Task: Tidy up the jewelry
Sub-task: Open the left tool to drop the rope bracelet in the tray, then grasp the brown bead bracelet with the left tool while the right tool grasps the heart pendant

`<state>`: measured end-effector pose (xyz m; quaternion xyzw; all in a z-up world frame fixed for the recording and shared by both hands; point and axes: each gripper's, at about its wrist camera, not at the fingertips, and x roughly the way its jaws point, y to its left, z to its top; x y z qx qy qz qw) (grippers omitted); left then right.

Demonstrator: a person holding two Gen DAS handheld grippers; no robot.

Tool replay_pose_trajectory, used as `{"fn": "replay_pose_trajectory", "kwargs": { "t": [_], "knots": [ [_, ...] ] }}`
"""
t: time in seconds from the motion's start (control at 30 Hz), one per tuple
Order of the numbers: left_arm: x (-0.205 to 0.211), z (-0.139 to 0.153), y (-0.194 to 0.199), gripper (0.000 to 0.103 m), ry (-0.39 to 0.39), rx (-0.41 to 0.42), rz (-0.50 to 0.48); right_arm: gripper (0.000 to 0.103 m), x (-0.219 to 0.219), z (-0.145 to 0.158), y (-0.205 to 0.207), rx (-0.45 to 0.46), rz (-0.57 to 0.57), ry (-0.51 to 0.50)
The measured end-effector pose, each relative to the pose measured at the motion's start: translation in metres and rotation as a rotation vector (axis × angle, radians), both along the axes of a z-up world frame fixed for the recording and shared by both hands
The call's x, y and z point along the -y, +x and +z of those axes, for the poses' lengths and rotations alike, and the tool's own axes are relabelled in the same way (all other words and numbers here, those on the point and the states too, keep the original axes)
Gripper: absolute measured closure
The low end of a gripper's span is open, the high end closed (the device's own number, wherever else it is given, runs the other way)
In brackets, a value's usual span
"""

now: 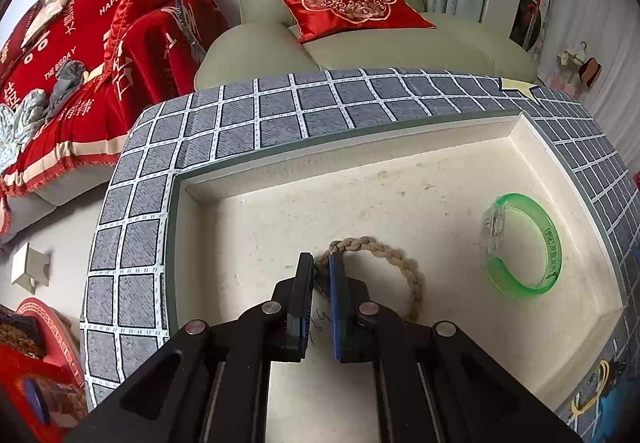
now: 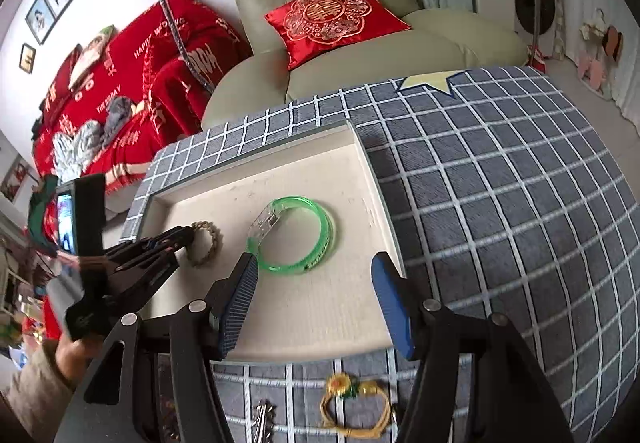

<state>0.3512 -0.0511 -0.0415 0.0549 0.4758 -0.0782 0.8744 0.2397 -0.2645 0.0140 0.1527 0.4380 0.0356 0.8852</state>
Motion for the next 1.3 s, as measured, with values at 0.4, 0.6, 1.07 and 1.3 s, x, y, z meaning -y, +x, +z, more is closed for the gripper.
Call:
{"fn": "replay_pose_trajectory", "kwargs": {
  "t": [0.4,0.6,1.07,1.3],
  "knots": [
    [-0.004,0.01,-0.002,0.079,-0.042,0.036,0.006,0.029,0.012,0.006,-0.027,0.03,-0.03,0.038],
    [-0.007,0.016,-0.006,0.0,-0.031,0.096,0.034,0.024,0.015,0.009,-0.036,0.043,-0.028,0.055],
    [-0.021,0.058,-0.065,0.0,-0.039,0.186,-0.001,0.0,0.028,0.038,-0.083,0.142,-0.029,0.045],
    [-0.043,0.06,-0.119,0.0,-0.04,0.164,-0.022,0.0,0.033,0.028,-0.11,0.109,-0.033,0.042]
  ]
}}
